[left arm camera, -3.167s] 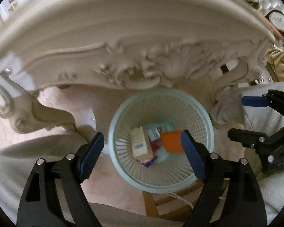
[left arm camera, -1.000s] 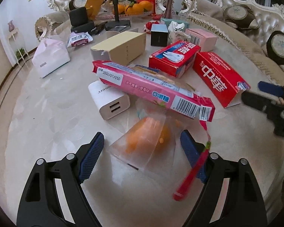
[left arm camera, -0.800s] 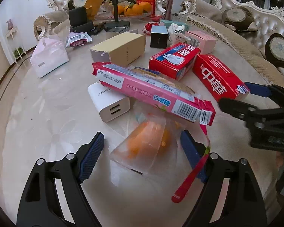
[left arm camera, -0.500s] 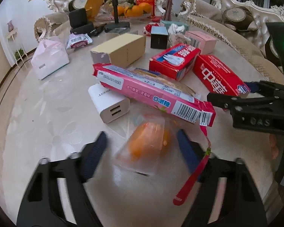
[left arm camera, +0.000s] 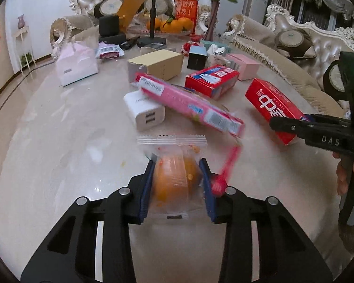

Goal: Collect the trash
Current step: 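Lower both items over the wastebasket and open both tools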

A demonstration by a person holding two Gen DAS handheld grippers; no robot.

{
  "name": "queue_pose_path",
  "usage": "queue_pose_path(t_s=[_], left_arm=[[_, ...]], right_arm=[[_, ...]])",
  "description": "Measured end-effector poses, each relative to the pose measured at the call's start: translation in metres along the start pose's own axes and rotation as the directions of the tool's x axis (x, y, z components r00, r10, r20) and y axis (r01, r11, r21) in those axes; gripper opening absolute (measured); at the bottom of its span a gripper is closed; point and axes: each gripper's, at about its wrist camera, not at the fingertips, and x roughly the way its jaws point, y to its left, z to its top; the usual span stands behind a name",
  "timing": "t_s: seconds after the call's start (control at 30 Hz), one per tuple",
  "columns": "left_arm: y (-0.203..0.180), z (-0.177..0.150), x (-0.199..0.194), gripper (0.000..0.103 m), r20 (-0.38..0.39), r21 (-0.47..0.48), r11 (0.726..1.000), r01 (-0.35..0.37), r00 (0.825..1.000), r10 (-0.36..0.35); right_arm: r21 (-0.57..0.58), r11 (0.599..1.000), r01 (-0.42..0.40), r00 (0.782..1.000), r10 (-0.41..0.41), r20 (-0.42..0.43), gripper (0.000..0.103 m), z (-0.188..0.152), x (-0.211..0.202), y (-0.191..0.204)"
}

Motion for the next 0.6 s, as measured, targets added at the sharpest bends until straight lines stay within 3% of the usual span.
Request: queue_pose_path(t_s=[0.3, 0.47, 0.6], left_arm=[[-0.015, -0.075, -0.085, 0.037, 0.038, 0.009, 1.0, 0.01, 0.999, -0.01], [-0.035, -0.121, -0.121, 0.037, 0.023, 0.029, 0.998, 0.048, 0.999, -0.049], [-0.052, -0.161, -0.122, 0.038, -0.055, 0.038, 0.997, 0.068, 0.996, -0.066]], right_arm=[[-0.03, 0.988, -0.151, 0.988, 0.151, -0.006, 0.046, -0.08, -0.079, 0.012], [-0.067, 0.962, -0.266, 0.961, 0.26, -0.091, 0.046, -0.133, -0.119, 0.036], [-0.079, 0.943, -0.322, 0.928, 0.298, -0.223, 0.046, -0.175, -0.125, 0.054]])
